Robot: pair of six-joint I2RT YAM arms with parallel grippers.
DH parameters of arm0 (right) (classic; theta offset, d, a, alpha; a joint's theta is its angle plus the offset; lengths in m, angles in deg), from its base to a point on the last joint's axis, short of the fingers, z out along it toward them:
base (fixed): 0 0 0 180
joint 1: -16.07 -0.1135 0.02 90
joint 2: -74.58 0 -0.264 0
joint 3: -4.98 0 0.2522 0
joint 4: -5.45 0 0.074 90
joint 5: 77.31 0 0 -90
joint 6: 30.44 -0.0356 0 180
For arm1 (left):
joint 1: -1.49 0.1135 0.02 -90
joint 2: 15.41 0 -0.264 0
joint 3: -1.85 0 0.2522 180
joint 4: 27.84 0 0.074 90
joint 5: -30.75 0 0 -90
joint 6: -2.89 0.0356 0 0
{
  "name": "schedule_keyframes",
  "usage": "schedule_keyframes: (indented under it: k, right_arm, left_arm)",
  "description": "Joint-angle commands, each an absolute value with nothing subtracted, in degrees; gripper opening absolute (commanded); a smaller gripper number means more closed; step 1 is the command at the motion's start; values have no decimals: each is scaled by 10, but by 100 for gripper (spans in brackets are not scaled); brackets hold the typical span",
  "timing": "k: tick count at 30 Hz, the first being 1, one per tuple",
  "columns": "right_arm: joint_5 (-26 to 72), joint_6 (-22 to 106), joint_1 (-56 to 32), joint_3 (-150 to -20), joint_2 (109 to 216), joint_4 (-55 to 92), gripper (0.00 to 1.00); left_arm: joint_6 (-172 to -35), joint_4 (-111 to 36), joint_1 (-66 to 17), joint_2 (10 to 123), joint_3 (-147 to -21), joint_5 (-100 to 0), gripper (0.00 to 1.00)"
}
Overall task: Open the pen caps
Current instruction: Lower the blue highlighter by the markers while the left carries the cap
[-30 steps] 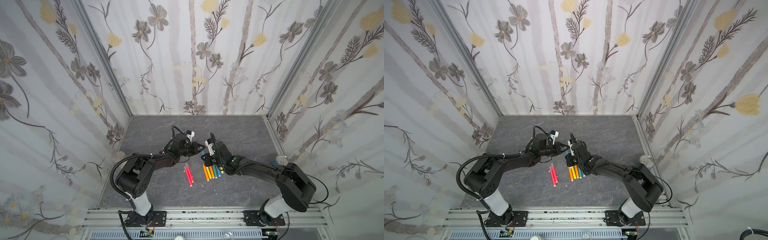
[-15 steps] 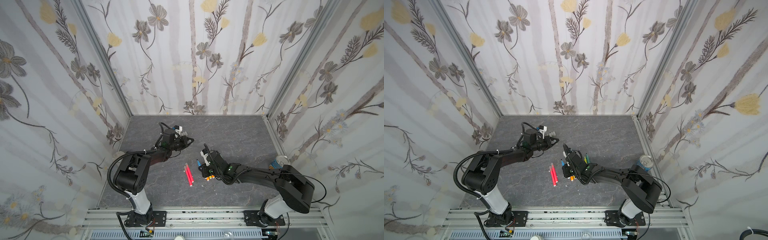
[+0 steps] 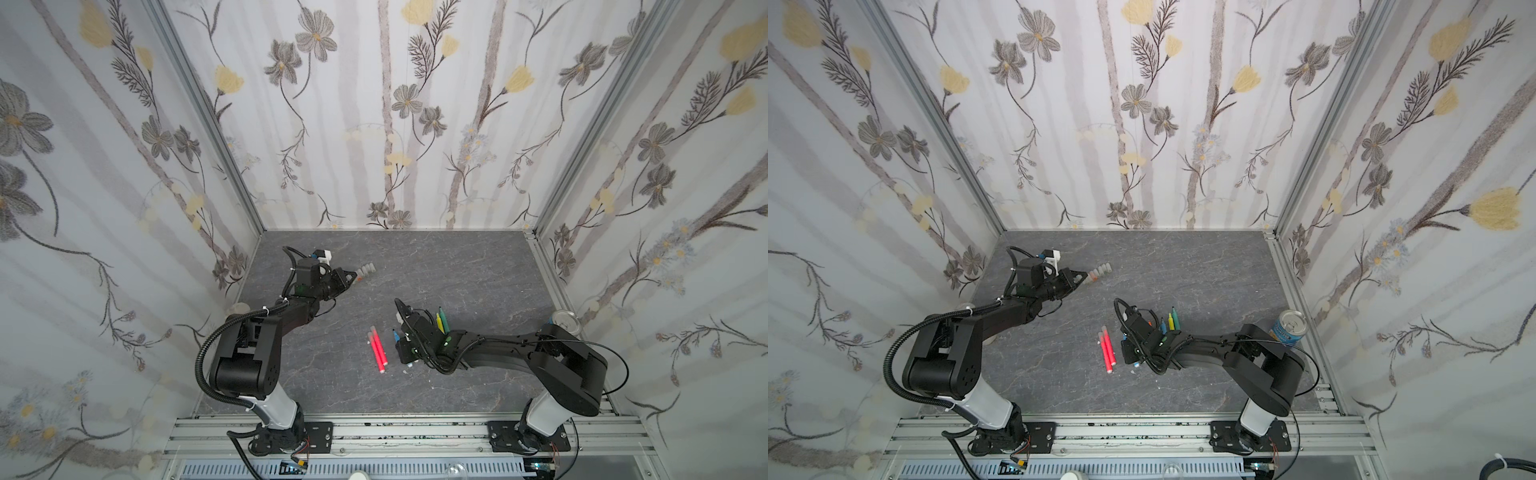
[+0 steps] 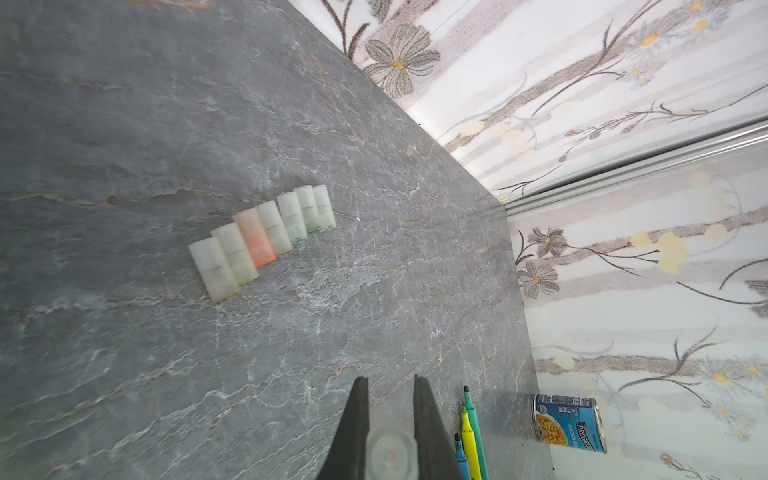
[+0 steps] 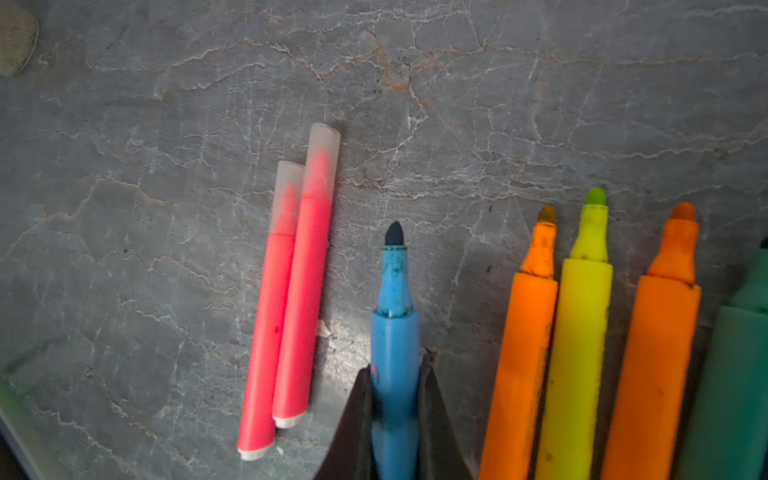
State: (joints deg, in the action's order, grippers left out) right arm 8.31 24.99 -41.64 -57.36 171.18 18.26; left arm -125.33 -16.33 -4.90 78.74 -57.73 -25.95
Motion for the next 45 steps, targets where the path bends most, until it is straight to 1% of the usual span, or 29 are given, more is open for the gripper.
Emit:
schedule_keyframes:
  k: [1,11,20,25,30,34,41,45]
  right_arm:
    - [32,234,-425,-600,1733,220,3]
    - [-37,229,-433,-638,1764,287,12]
    - [-51,234,-435,-649,1769,301,21]
    - [-53,236,-436,-650,1768,302,24]
    - [-57,239,-437,-657,1769,307,24]
    - [-63,247,-440,-667,1761,313,25]
    - [-86,258,-439,-678,1720,322,30]
    - [-91,260,-438,-675,1697,324,33]
  left_arm:
    - [-1244,-154,-38,787,-564,-256,0]
    - [-1248,-124,-24,814,-543,-250,0]
    - [-1247,-120,-17,819,-542,-246,0]
    - [-1247,-118,-12,815,-539,-243,0]
    - [-1246,-117,-10,815,-539,-241,0]
    - [-1245,-115,-9,829,-542,-236,0]
    - [-1242,-138,-9,874,-572,-226,0]
    - [-1222,-174,-9,885,-592,-242,0]
